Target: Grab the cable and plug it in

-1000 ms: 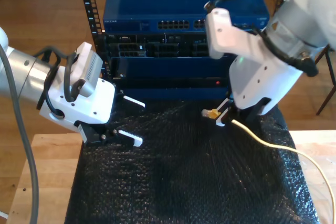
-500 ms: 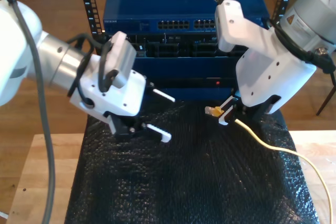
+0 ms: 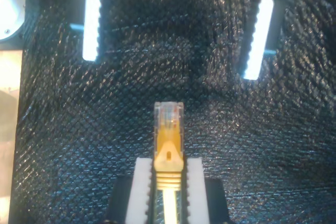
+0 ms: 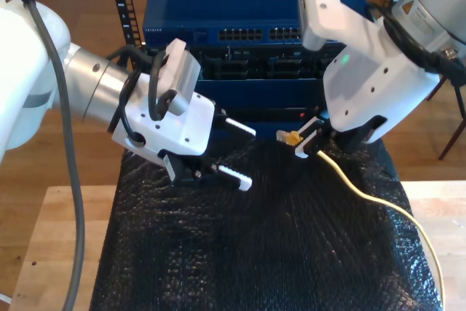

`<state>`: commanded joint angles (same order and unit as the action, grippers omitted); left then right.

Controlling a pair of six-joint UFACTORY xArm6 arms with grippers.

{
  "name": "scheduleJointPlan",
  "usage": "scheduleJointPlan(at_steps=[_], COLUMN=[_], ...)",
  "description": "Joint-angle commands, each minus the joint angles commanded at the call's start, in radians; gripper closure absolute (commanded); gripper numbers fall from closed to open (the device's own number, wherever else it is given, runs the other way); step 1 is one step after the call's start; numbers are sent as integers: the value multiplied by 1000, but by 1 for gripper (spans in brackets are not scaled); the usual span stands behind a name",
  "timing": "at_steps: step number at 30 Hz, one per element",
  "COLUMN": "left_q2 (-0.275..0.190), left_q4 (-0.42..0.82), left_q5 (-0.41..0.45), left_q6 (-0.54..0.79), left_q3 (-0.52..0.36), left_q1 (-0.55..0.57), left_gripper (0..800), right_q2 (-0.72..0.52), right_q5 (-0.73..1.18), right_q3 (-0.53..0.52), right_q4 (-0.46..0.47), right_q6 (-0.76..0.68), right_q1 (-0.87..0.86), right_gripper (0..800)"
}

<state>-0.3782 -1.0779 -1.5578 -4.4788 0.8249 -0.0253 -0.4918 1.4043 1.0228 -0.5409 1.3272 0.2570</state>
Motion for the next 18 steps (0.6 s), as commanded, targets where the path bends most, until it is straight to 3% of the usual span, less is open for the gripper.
scheduleJointPlan(at_steps=[18], left_q2=[-2], left_q4=[-61], left_q5=[3], left_q6=[0], left_q3=[26], left_q1=[0], left_gripper=[1], right_q2=[15], right_q5=[0], right_q3=[15], right_q4=[-3], right_q6=[-11], right_q1=[-5], right_gripper=[797])
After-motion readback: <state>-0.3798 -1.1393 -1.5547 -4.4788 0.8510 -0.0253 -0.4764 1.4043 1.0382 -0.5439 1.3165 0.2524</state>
